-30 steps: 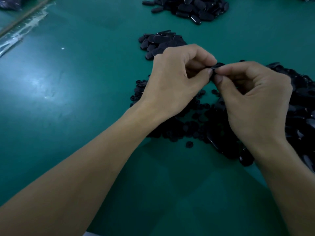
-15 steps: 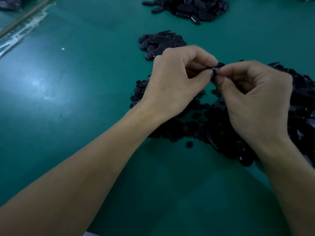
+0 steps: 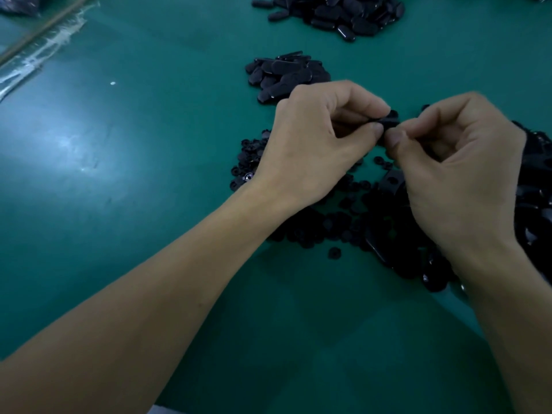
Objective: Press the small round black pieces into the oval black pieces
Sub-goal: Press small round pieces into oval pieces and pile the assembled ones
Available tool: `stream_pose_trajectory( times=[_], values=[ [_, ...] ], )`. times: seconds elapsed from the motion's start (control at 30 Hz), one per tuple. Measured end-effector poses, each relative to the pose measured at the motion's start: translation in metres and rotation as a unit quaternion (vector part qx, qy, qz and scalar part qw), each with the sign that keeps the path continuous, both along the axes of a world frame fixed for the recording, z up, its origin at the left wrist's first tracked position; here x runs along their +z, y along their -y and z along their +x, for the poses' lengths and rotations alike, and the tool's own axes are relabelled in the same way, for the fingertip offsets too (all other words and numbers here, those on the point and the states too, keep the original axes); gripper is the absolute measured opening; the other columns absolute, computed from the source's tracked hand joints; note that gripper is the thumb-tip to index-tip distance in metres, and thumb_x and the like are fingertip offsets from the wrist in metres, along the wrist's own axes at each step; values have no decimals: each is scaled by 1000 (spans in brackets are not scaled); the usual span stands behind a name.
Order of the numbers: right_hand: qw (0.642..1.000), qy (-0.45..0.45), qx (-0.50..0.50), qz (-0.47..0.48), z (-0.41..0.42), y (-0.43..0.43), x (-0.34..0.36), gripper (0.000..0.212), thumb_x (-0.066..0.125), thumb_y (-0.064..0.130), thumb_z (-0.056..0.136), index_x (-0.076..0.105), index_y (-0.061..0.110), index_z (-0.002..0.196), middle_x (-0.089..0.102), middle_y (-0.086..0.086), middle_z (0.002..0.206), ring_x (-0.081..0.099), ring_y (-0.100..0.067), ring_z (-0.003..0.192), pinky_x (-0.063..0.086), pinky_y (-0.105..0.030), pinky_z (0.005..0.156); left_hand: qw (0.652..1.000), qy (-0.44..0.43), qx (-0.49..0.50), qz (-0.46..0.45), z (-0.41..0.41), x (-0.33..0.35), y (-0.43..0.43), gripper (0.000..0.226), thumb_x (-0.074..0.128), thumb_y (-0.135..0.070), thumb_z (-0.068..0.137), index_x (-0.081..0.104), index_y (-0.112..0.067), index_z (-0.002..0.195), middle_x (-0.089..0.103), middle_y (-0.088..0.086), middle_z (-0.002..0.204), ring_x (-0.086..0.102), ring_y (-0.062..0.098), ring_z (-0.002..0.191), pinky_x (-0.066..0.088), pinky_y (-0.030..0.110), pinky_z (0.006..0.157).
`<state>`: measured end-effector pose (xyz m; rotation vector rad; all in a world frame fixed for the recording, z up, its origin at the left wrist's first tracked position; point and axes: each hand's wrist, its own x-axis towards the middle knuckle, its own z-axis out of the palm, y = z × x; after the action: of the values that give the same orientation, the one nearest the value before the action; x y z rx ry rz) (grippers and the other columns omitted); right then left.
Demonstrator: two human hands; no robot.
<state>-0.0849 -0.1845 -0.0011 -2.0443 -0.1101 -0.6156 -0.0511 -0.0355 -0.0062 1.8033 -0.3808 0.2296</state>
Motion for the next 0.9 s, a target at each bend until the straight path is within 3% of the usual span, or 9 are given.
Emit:
stream_pose_trajectory(
  times=[0.1, 0.3, 0.5, 0.63, 0.83, 0.9],
  values=[
    [1000, -5, 8, -1, -1, 0, 1, 31, 75, 18, 88, 51, 36, 79, 68, 11, 82, 68, -6, 74, 58, -30, 71, 1000, 11, 4, 13, 0, -1, 1, 18, 74, 0, 86, 74, -17, 92, 75, -6, 82, 73, 3, 76, 58, 23, 75],
    [1000, -2, -25, -16, -3, -5, -2, 33, 76, 24, 85, 48, 37, 73, 70, 5, 81, 70, -17, 73, 58, -46, 69, 991, 89, 16, 94, -1, -2, -1, 20, 71, 0, 84, 75, -12, 100, 69, -15, 84, 68, -3, 79, 57, 18, 74],
    [999, 11, -22, -24, -3, -8, -3, 31, 70, 18, 88, 53, 41, 76, 69, 18, 75, 70, -8, 69, 59, -43, 67, 986, 116, 25, 114, 2, -3, -1, 17, 73, -4, 85, 75, -10, 100, 68, -15, 83, 66, -4, 77, 56, 19, 75],
    [999, 30, 9, -41, -5, -12, -5, 28, 67, 15, 91, 57, 40, 86, 68, 25, 80, 71, -1, 77, 60, -33, 71, 989, 101, 33, 103, 4, -4, -4, 16, 71, -4, 83, 73, -10, 98, 73, -7, 85, 69, 7, 78, 58, 33, 76],
    [998, 31, 8, -50, -1, -7, -9, 15, 66, 16, 93, 68, 27, 103, 67, 27, 87, 70, 3, 81, 58, -24, 76, 992, 71, 30, 101, 4, -5, -4, 17, 71, -7, 82, 68, -19, 94, 70, -8, 79, 66, 8, 69, 56, 31, 67],
    [997, 31, -14, -71, 1, -3, -9, 20, 66, 22, 93, 71, 24, 113, 66, 26, 90, 66, 6, 83, 51, -13, 78, 996, 40, 11, 76, 3, -4, -3, 22, 72, -8, 82, 64, -26, 92, 70, -8, 77, 64, 6, 65, 55, 29, 62]
  ],
)
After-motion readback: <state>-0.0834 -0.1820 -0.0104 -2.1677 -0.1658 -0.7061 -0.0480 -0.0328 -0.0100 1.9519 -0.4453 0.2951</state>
